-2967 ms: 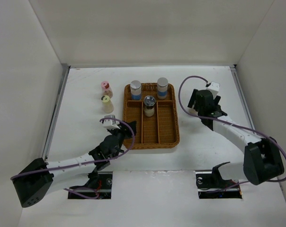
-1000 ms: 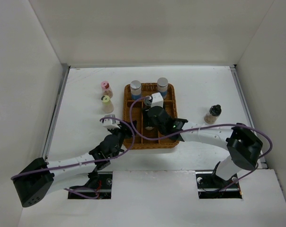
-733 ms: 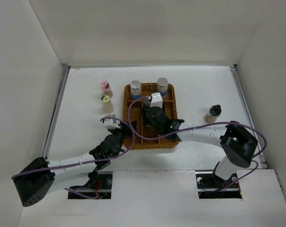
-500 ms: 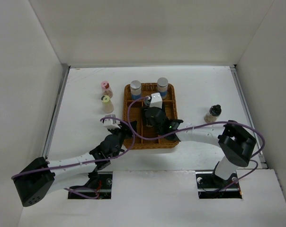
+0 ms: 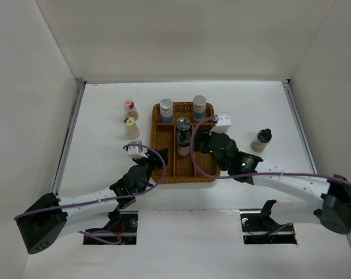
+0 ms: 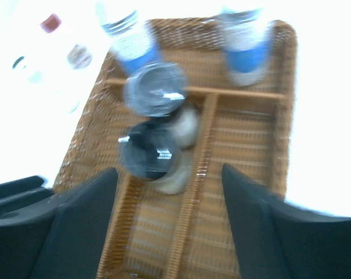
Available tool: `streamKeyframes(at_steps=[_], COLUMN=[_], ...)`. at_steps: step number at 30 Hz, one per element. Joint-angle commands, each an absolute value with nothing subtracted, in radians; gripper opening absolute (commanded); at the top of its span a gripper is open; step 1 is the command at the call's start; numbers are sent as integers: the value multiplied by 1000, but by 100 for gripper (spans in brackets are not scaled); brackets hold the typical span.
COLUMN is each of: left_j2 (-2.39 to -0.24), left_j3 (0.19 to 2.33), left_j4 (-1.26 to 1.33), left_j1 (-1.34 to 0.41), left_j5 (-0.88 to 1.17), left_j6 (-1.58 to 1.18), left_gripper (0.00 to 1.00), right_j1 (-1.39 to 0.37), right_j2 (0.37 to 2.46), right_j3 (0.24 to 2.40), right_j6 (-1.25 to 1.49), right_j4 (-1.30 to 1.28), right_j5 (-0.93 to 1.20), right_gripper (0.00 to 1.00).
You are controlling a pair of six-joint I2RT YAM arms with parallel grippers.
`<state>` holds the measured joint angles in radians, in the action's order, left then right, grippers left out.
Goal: Organize the condiment bottles
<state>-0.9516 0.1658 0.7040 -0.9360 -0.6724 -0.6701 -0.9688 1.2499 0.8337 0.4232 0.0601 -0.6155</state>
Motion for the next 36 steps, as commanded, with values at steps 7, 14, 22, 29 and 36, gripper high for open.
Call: streamKeyframes(at_steps=[7,14,22,29,36], left_j2=[-934,-937,-936,-953,-956], left_j3=[193,195,193,198,198], left_j4=[749,749,749,750,750], left_j1=[-938,-943,-944,-941,-938], left_j5=[-660,-660,-660,-660,-660], left_j6=[-681,-681,-681,-681,-681], left_gripper=[54,54,54,55,55], right_j1=[-595,-320,-165,-88,-93], right_j2=[848,889,1089,1215,1264], right_j3=[655,641,652,683,684], right_j6=[603,529,460,445,453], right_j4=[-260,-315,-65,14,58], right_j5=[-764,-734,-597,-485,-494], right_gripper=[33,90,91,89,66])
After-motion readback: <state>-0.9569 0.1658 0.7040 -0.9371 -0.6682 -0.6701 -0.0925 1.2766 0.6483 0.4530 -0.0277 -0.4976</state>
